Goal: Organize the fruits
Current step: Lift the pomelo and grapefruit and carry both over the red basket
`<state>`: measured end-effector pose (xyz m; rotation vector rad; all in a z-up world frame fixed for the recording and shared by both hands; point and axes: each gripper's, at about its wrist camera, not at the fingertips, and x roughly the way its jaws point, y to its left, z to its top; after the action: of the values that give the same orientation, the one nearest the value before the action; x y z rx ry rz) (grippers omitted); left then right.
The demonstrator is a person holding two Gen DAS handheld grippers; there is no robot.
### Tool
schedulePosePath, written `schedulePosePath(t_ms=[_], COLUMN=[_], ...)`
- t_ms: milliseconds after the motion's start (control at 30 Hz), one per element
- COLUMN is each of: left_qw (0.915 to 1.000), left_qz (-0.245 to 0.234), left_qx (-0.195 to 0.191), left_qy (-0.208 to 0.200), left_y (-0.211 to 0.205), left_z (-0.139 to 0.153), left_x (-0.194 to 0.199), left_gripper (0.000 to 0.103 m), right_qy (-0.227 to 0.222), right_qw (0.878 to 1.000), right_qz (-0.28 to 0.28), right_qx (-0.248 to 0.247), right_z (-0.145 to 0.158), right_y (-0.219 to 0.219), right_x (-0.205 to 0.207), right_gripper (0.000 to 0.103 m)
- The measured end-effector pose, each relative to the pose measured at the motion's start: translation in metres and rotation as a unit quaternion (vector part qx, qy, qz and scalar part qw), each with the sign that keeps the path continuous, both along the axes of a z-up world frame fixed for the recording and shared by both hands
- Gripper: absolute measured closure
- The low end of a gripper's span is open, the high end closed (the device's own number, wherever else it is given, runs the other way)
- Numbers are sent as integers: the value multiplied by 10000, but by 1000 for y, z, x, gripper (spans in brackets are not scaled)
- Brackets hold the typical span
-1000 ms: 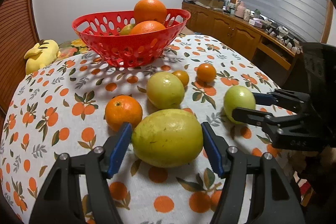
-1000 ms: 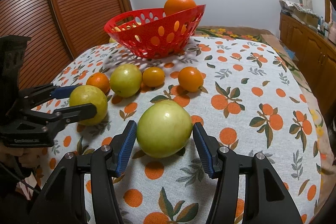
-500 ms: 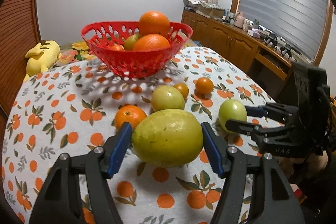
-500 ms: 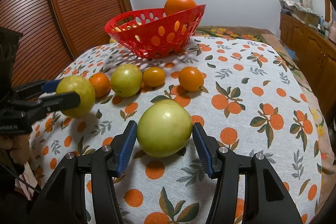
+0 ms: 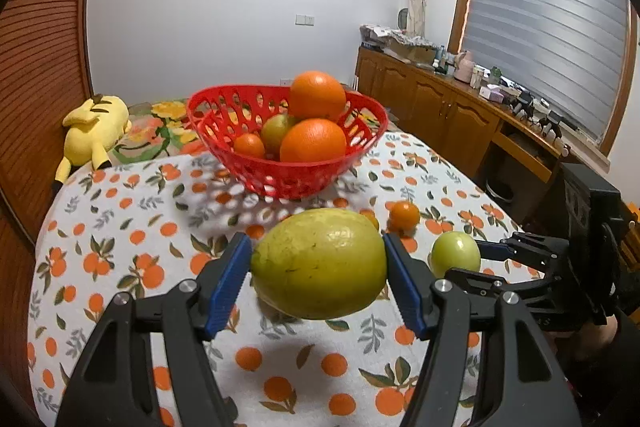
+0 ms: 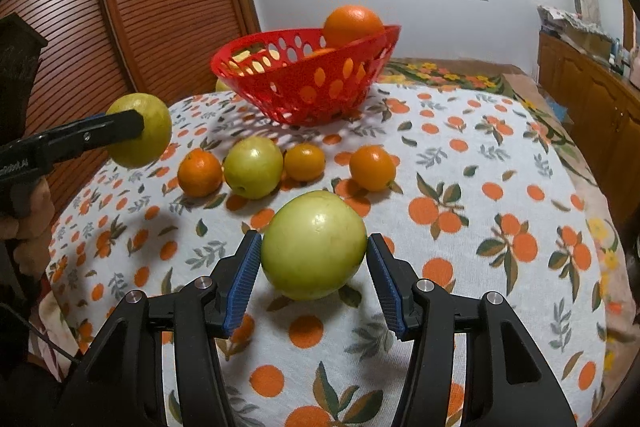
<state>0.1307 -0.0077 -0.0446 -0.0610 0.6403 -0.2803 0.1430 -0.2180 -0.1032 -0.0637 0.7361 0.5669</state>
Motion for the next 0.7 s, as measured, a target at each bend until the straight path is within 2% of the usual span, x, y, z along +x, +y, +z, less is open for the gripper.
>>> schedulePosePath(t_ms=[333, 700], left_qw=[9997, 9995], left_qz=[115, 160], left_qx=[-6, 59], left_qy=[-224, -258], left_y=[14, 20], left_z=[23, 32], left_x=[11, 53], left_gripper=[37, 37], right_qy=[-321, -644], right_qw=[9993, 9969], right_qz=[180, 451], right_qx=[67, 38], right_z=[39, 74], right_y=[8, 28], right_x=[9, 39], right_gripper=[48, 48])
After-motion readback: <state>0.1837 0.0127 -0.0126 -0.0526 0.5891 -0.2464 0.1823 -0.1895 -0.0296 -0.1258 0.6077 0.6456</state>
